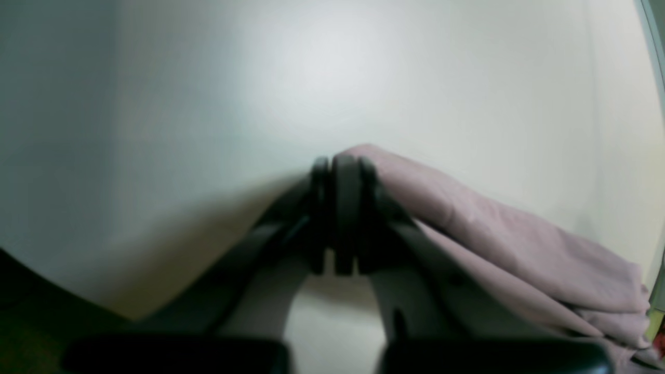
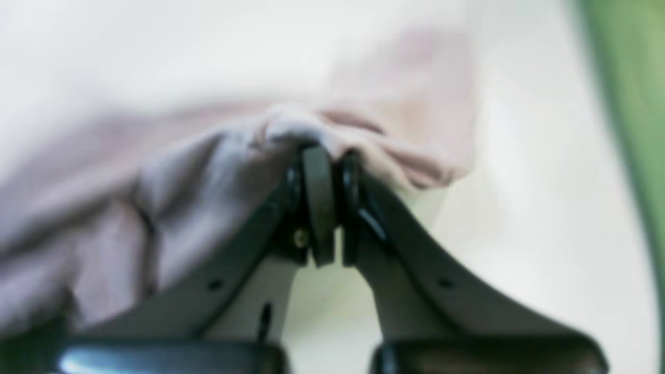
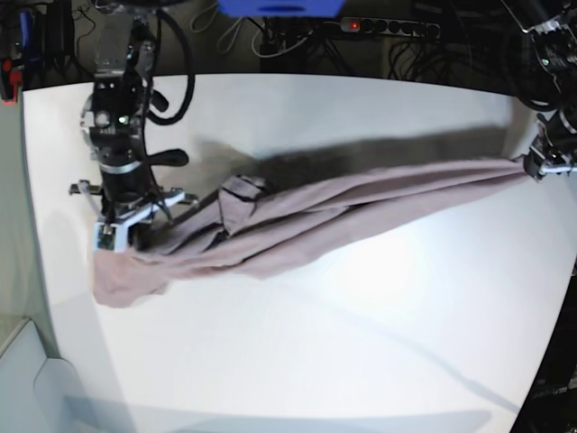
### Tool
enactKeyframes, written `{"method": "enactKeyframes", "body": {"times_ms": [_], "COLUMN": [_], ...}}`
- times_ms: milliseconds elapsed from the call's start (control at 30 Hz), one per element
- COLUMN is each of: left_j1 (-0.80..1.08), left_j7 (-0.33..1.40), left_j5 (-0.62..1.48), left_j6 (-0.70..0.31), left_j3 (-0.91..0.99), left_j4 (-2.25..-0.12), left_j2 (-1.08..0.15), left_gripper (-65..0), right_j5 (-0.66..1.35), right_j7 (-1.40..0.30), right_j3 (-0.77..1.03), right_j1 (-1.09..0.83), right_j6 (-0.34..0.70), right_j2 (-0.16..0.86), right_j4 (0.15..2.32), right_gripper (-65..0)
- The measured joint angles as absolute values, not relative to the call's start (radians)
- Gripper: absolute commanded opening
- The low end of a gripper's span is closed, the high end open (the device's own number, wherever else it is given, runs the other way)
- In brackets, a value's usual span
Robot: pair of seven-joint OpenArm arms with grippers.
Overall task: Layout the t-shirt on the table in an organized manner, then fold the t-shirt properly
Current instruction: 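Grasp the bunched shirt end with the right gripper and swing it across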
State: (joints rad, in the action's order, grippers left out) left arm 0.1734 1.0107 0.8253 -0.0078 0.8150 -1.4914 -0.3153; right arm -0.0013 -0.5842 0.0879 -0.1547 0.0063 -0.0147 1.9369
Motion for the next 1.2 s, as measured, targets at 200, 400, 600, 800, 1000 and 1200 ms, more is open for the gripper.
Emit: {"method": "enactKeyframes", "body": {"times_ms": [200, 400, 600, 800, 1000, 1200], "left_j1": [0.165, 0.133, 0.084, 0.028, -0.046, -0.083], "left_j7": [1.013, 1.013, 1.024, 1.018, 1.021, 1.022], "left_j5": [0.826, 0.824, 0.831, 0.839, 0.833, 0.835], "left_j6": [-0.008, -0.007, -0.008, -0.011, -0.009, -0.009], "left_j3": [0.817, 0.825, 0.893, 0.898, 0.9, 0.953], "left_j4": [-1.492, -1.492, -1.492, -1.49, -1.486, -1.492], "left_j2": [-0.316, -0.315, -0.337, -0.412, -0.463, -0.501], "left_gripper": [-64.7, -64.7, -64.7, -64.7, -64.7, -64.7], "right_j5": [-0.002, -0.004, 0.0, 0.007, 0.001, 0.001], "right_j7": [-0.59, -0.633, -0.748, -0.77, -0.776, -0.776], "right_j3": [0.128, 0.167, 0.163, 0.161, 0.091, 0.039], "right_j1": [-0.068, 0.092, 0.307, 0.462, 0.551, 0.649], "right_j6": [0.007, 0.007, 0.013, 0.015, 0.015, 0.015], "right_j2": [0.051, 0.053, 0.086, 0.099, 0.062, 0.031], "right_j4": [1.971, 1.954, 1.887, 1.756, 1.654, 1.653], "right_gripper": [-65.0, -65.0, -65.0, -65.0, -65.0, -65.0]}}
